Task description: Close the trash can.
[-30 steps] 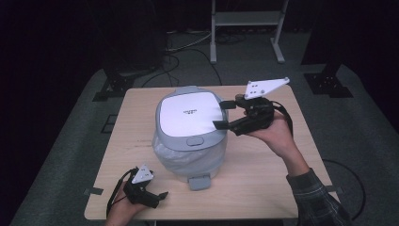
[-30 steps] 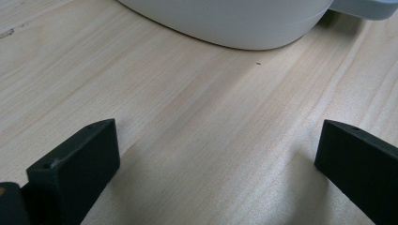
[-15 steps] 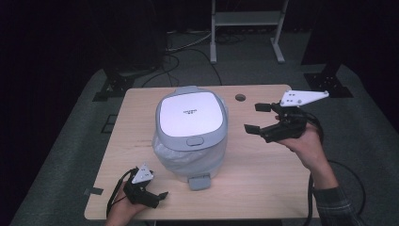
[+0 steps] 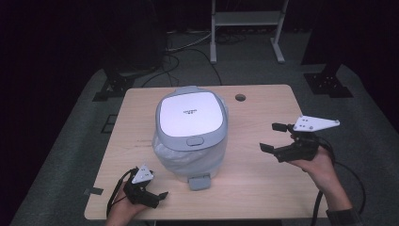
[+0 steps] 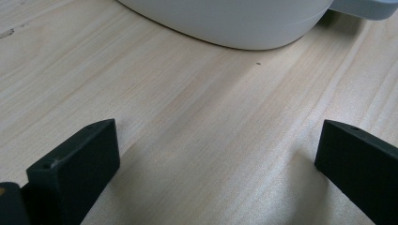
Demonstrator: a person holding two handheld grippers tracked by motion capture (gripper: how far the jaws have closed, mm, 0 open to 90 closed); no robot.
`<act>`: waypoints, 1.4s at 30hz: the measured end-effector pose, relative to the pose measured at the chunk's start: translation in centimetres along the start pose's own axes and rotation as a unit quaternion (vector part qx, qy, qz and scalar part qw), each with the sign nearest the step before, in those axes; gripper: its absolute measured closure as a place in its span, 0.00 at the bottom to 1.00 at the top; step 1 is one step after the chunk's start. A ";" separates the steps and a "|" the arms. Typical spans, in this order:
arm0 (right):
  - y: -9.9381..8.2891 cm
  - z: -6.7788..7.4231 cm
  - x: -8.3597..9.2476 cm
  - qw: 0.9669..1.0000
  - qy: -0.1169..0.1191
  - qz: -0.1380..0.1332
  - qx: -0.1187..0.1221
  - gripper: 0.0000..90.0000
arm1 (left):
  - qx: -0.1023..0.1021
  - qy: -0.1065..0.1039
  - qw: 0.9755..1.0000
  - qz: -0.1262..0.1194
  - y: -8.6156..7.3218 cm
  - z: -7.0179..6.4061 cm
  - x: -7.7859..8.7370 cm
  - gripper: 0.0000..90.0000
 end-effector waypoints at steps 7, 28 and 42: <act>-4.2 -0.7 -0.2 1.000 -0.012 0.022 -0.016 0.11 | 0.000 0.000 1.000 0.000 0.0 0.0 0.0 0.00; -13.5 -2.2 -0.3 0.990 -0.064 0.123 -0.030 0.11 | 0.001 0.000 1.000 -0.001 0.0 0.0 0.0 0.00; -16.4 -2.4 -1.6 0.979 -0.082 0.184 -0.017 0.11 | 0.001 0.000 1.000 -0.001 0.0 0.0 0.0 0.00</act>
Point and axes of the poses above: each handheld gripper's, and its own axes: x roughly backward along the jaws, y roughly out of its top, z roughly to its left, the point moved 6 cm from there along -x, roughly forward along the jaws, and after that the axes turned 3 degrees about z, right-handed, at the moved point
